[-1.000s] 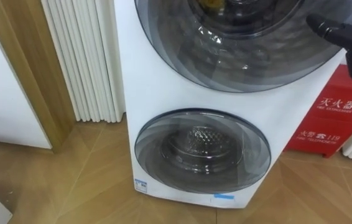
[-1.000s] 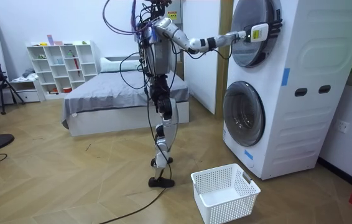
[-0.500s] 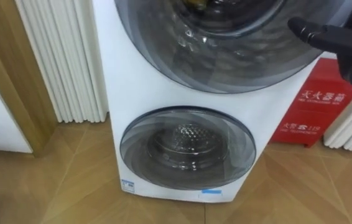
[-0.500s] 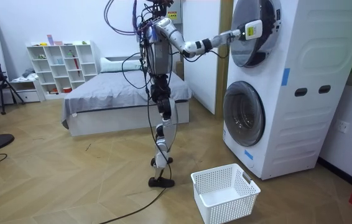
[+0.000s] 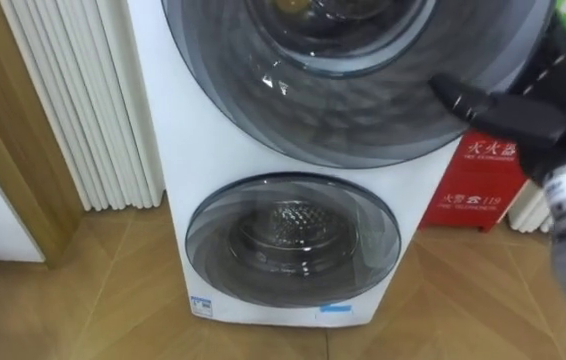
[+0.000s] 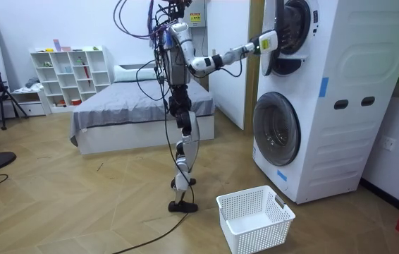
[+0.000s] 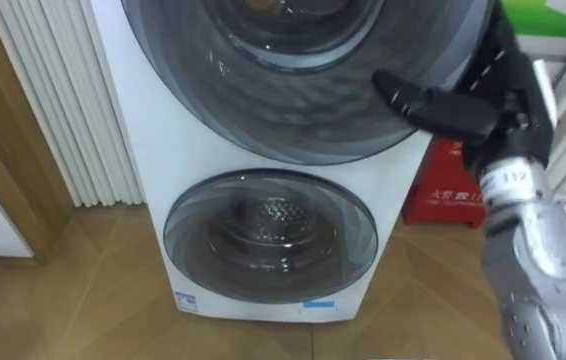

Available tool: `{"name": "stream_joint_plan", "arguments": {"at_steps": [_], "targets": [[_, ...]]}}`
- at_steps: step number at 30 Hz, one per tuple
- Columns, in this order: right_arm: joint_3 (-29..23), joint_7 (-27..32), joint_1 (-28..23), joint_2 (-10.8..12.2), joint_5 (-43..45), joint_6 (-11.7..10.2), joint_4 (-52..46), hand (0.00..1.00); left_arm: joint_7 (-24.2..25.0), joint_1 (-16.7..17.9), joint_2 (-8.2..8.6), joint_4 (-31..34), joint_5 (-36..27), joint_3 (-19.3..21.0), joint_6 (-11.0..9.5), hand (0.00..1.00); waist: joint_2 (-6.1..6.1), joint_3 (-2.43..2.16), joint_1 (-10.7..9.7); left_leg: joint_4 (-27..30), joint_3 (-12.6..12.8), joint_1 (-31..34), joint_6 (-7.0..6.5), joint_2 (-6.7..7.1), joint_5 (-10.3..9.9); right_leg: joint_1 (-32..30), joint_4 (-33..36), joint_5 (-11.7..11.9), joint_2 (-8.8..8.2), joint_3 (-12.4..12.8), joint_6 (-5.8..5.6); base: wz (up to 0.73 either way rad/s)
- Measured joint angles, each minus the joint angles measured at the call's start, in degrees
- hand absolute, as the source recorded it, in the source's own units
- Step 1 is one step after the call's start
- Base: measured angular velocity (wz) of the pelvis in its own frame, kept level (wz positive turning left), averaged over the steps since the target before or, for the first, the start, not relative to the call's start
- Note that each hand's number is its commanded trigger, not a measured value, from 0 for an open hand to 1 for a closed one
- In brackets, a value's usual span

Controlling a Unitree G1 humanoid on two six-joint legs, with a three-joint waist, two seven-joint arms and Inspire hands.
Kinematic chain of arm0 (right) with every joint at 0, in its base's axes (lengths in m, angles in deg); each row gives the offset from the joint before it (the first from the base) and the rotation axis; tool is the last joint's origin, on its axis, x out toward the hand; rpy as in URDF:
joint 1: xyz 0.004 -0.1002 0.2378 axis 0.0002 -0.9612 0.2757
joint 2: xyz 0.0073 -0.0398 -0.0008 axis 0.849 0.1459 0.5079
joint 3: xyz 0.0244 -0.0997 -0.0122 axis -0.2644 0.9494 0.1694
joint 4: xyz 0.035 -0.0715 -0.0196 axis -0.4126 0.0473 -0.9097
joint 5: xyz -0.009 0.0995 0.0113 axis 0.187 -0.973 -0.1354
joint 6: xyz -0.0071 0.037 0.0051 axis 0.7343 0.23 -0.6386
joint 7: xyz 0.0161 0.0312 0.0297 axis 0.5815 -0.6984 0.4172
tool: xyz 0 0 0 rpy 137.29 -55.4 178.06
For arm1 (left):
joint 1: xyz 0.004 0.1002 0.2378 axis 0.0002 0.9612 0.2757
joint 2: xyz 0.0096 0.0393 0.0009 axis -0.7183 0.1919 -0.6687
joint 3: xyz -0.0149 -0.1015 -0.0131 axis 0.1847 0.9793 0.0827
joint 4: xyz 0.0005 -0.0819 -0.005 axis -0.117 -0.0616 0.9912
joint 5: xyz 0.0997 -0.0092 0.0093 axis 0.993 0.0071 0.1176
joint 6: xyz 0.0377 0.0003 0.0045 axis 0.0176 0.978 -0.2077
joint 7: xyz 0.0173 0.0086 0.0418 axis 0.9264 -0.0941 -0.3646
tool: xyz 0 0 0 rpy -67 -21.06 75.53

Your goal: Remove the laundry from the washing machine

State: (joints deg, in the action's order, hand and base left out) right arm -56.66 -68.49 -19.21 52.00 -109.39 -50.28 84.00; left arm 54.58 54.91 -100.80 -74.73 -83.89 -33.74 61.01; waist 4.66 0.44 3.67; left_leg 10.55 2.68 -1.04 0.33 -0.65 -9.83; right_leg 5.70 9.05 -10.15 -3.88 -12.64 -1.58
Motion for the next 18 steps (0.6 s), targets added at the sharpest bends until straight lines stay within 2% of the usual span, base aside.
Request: {"name": "stream_joint_plan", "arguments": {"at_steps": [2, 3, 4, 7, 11, 15, 18], "targets": [[0.47, -1.33, -2.02, 1.18, 0.72, 0.01, -0.80, 0.00, 0.00, 0.53, 0.05, 0.07, -0.02, -0.03, -0.22, 0.00, -0.14, -0.14, -0.02, 0.00, 0.20, 0.02, 0.00, -0.09, 0.00, -0.21, 0.35, 0.00, 0.01, 0.11, 0.00, -0.05], [0.82, -2.07, -2.96, 1.96, 0.63, 0.01, -1.36, 0.00, 0.00, 0.86, 0.11, 0.06, -0.05, -0.27, -0.30, 0.00, -0.40, -0.37, -0.10, 0.07, 0.38, 0.19, -0.01, -0.15, 0.01, -0.62, 0.73, 0.00, 0.01, 0.15, 0.00, -0.06], [1.36, -2.48, -3.41, 2.10, 0.29, 0.01, -1.88, 0.00, 0.00, 1.01, 0.12, 0.02, -0.15, -0.61, -0.52, 0.00, -0.60, -0.55, -0.33, 0.21, 0.45, 0.42, -0.03, -0.13, 0.02, -0.86, 0.71, 0.01, -0.01, 0.27, 0.01, -0.05], [1.71, -4.02, -4.55, 2.27, 0.14, -0.04, -2.73, 0.00, 0.07, 1.21, 0.17, -0.62, -1.20, -0.77, -1.93, 0.00, -0.87, -0.68, -0.43, 0.14, 0.45, 0.40, -0.03, -0.14, 0.04, -0.81, 0.71, 0.01, 0.00, 0.30, 0.02, 0.00], [1.86, -5.50, -5.52, 4.38, 0.22, -1.26, -2.80, 0.00, 0.06, 0.89, 0.23, -1.08, -2.83, -1.75, -2.46, 0.00, -1.23, -0.54, -0.48, 0.12, 0.56, 0.01, -0.03, -0.14, 0.04, -0.75, 0.67, 0.01, 0.02, 0.53, 0.02, 0.00], [3.39, -6.84, -9.95, 6.50, 0.41, -1.93, -4.63, 0.00, 0.06, 0.82, 0.22, -1.35, -3.98, -2.83, -2.83, 0.00, -1.60, -0.38, -0.44, -0.28, 0.65, -0.11, -0.03, -0.14, 0.04, -0.84, 0.63, 0.01, 0.04, 0.61, 0.01, 0.00], [4.87, -7.97, -12.29, 6.88, 0.37, -2.06, -5.78, 0.00, 0.37, 0.86, 0.31, -1.25, -4.10, -2.92, -2.86, 0.00, -1.82, -0.45, -0.39, -0.80, 1.14, -0.10, -0.03, -0.19, 0.04, -0.97, 0.61, 0.01, 0.10, 1.11, 0.01, -0.07]]}}
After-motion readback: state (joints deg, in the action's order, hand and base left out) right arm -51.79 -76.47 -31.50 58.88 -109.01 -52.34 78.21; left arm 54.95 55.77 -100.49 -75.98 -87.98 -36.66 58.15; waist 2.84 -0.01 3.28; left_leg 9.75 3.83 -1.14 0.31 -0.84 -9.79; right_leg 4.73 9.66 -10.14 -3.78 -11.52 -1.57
